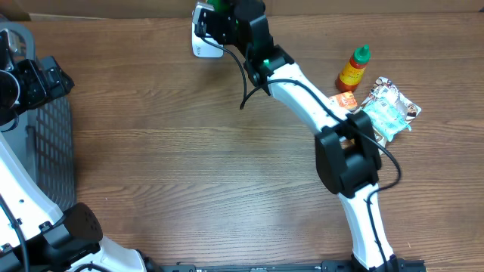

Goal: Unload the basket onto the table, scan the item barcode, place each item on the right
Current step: 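Lift the jar and tilt it toward the scanner with the right gripper, then hold the jar's label in front of the scanner with the right gripper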

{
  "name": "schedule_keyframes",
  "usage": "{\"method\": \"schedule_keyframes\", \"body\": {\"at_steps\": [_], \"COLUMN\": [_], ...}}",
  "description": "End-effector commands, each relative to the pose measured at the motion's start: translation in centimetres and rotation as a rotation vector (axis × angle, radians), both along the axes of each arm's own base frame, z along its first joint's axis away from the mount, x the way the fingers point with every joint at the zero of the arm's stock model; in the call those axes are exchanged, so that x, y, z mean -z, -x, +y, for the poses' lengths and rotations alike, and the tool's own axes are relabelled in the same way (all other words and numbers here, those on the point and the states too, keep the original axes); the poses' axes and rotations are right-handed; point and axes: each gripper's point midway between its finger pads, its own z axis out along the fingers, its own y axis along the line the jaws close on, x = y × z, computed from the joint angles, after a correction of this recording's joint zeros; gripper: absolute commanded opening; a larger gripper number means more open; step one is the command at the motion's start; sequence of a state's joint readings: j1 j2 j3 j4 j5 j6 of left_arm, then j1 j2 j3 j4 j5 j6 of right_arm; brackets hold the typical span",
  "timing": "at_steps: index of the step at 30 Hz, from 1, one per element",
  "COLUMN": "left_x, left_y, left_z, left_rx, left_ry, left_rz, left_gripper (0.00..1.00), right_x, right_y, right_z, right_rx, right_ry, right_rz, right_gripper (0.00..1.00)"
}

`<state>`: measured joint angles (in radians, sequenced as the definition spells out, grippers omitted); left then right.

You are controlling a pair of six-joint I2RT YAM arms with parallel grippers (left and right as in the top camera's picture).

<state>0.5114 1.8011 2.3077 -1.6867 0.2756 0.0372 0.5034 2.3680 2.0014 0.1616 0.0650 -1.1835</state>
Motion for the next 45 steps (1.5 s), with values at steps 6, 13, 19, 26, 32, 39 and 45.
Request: {"method": "schedule_keyframes", "body": {"at_steps": [6,13,19,26,32,39,45], "left_x": [0.3,0.3,0.3,0.3,0.3,0.3,0.3], "left_y": [-0.1,-0.1,-0.1,-0.1,-0.1,-0.1,-0.1], "left_z": [0.0,0.0,0.0,0.0,0.0,0.0,0.0], "left_rx": [0.019,0.019,0.019,0.019,0.019,0.019,0.019], "left_ry": [-0.002,-0.002,-0.002,-0.002,-0.002,-0.002,-0.002], "left_rz": [0.006,0.006,0.006,0.006,0.006,0.006,0.006], "left_gripper": [0.99,0.99,1.00,1.00,0.99,1.00,1.00], "right_x": [5.2,8.6,7.4,5.8,4.9,4.4,1.1], "right_y": [-2.5,-2.8,-2.9,-2.6,-2.1,-1.8,-1.0], "right_z": [-0.2,-0.2,-0.2,0.7,1.4,2.0,1.8], "right_rx": [-0.055,-0.090,-0.078,-0.081,-0.092,-0.098,-0.102], "right_ry": [0.305,0.430,0.411,0.381,0.364,0.359,0.255], "right_rz": [-0.223,-0.232,-0.272,-0.336,-0.369,-0.375,-0.298], "right_gripper": [0.57,0.54,0.54,0.54,0.54,0.54,0.52]}}
